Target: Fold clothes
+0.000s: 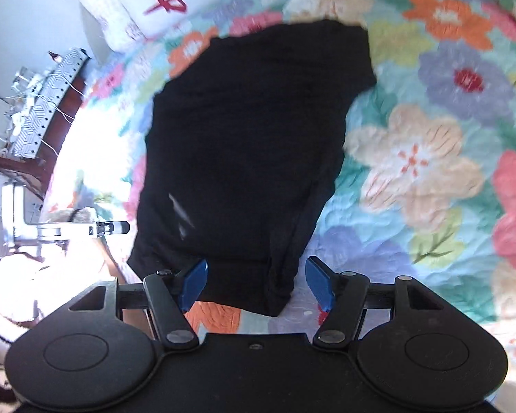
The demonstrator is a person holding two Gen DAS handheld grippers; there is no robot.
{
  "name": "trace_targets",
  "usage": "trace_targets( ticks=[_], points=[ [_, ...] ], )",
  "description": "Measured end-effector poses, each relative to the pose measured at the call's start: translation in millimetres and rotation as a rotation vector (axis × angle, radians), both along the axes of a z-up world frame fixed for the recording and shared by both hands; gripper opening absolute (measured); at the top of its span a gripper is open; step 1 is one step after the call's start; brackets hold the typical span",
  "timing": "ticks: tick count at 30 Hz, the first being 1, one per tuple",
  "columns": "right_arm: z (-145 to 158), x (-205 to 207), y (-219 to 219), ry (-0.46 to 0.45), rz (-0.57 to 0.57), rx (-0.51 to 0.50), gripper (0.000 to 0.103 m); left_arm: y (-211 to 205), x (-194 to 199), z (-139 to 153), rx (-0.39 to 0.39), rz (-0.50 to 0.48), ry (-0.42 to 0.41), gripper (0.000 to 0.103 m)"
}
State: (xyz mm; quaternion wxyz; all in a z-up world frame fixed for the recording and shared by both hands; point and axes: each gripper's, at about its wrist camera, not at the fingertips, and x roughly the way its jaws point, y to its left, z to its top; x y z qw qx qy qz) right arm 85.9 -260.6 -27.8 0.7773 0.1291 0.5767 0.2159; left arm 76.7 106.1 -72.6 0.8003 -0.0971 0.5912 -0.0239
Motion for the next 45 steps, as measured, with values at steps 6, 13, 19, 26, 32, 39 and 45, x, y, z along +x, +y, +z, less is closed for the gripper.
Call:
trace_targets(
  ticks=[6,13,19,26,32,39,45],
  points=[
    [-43.5,28.5,21.1,0.062,0.001,-0.06,0.068,-9.2,14.1,-39.7,-0.088,0.009,0.182,0.074],
    [-91.0,41.5,25.4,0.265,0.028,-0.048,0.069,-37.0,1.7,-41.7,-0.105,-0.093,0.119,0.071],
    [-89.2,37.2,41.6,0.202,0.096,-0.101,0.066,-56.7,-3.1,-49.5,-0.048,-0.106,0.083,0.088],
    [-85.0,46.3,33.2,0.151,0.069,-0.036,0.011,-51.0,-9.5,-32.0,-0.02,-0.112,-0.011,0.01],
    [-51.4,62.7,7.3,0.0,-0.07,0.176,0.011,-50.0,-2.9,-10.5,0.036,-0.064,-0.158,0.01],
    [-35.8,102.1,-2.4,-0.136,-0.223,0.321,0.01,-39.7,34.3,28.4,0.002,-0.024,-0.387,0.01],
    [-17.1,143.3,-15.1,-0.221,-0.315,0.418,0.01,-5.7,98.5,53.4,0.003,-0.003,-0.492,0.01]
  ],
)
